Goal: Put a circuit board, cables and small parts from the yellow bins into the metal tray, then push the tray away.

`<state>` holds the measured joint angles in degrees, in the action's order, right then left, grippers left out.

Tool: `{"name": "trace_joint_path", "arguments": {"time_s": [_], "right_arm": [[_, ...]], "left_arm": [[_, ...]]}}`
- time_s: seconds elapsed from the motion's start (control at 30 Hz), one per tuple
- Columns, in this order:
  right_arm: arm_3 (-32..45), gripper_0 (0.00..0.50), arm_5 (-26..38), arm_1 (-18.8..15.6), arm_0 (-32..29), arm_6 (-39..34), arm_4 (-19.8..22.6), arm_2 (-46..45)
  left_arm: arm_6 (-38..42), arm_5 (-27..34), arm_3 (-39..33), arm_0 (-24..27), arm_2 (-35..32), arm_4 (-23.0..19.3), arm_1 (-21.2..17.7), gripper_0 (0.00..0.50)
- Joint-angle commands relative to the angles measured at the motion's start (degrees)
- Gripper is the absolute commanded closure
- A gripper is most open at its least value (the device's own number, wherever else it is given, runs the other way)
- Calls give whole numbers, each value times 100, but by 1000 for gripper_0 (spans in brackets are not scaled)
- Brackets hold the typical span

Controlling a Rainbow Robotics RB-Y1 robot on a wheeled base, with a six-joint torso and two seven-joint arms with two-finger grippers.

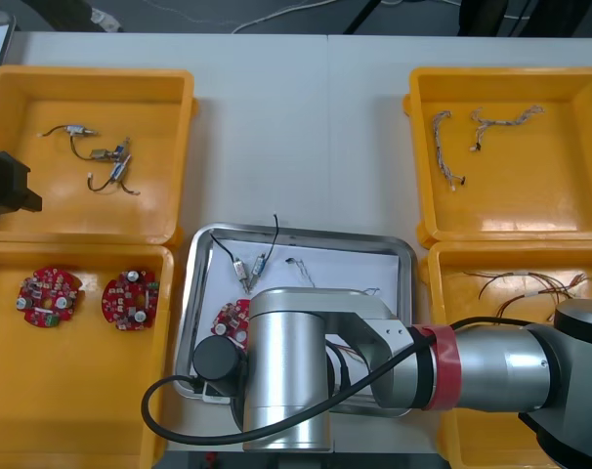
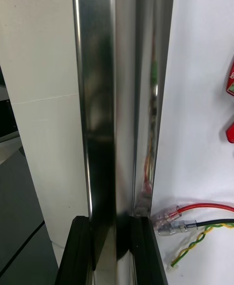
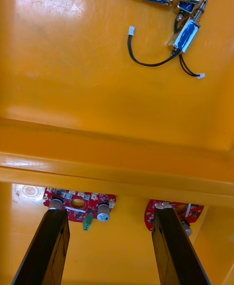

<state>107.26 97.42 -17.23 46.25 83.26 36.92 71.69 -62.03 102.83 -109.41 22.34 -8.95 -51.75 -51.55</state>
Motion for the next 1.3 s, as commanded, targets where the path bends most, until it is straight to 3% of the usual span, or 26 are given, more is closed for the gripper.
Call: {"name": "trace_joint_path", "arguments": {"time_s": [0.03, 0.37, 1.3], "right_arm": [[67, 496, 40, -79, 323, -65, 149, 100], [-310, 496, -30, -97, 894, -47, 430, 100], [-328, 500, -391, -615, 1861, 23, -167, 100]], "left_arm": [[-635, -44, -160, -116, -169, 25, -241, 0], [-635, -44, -160, -116, -169, 25, -241, 0], [-635, -44, -160, -116, -169, 25, -241, 0]]}}
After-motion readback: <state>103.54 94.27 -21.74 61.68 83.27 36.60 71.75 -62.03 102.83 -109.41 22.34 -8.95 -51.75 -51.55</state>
